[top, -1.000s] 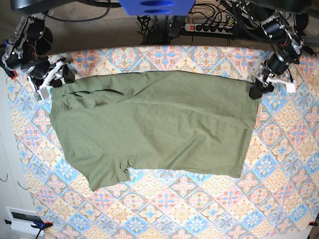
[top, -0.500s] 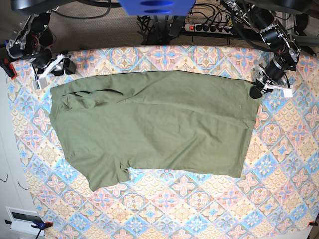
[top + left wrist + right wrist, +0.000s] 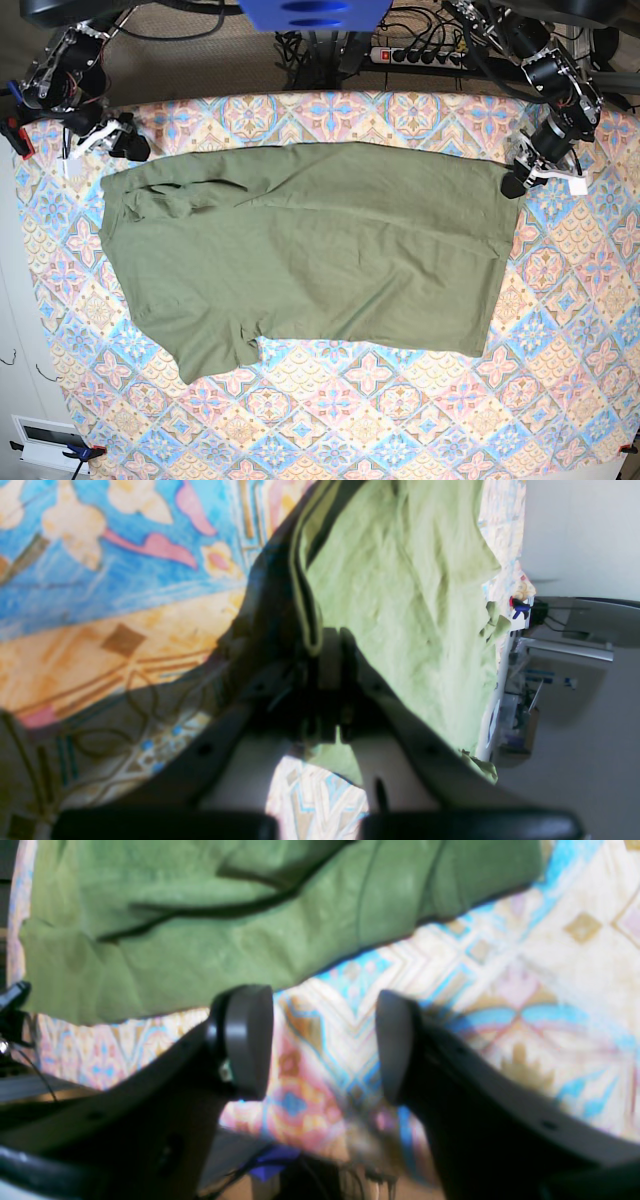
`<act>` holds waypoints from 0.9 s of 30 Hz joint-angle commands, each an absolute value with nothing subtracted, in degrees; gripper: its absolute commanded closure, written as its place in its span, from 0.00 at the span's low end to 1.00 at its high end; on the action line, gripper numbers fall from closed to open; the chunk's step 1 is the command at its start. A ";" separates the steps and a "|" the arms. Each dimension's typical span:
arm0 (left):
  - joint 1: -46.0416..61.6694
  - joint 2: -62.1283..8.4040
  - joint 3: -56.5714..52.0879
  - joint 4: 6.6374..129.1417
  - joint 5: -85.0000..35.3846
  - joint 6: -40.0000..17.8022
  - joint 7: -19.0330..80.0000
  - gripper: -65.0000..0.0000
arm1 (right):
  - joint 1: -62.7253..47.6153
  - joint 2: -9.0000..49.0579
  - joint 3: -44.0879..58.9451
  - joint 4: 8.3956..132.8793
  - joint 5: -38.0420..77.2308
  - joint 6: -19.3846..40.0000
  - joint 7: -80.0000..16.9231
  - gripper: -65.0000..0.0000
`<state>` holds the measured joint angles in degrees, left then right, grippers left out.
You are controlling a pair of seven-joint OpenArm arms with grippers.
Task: Layout the t-shirt on the table in an organized manner, then fold the t-shirt properly
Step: 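Pull the shirt edge with both grippers to straighten the shirt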
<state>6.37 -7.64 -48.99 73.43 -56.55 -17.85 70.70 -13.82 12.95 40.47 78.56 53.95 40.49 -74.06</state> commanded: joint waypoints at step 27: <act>6.29 -11.65 -49.10 73.54 -56.92 -17.27 71.43 1.00 | -9.10 13.41 43.74 74.42 54.90 40.00 -74.95 0.94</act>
<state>6.22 -10.48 -48.84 73.10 -57.43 -17.56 71.96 -8.84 12.40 43.40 73.54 54.48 39.83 -75.02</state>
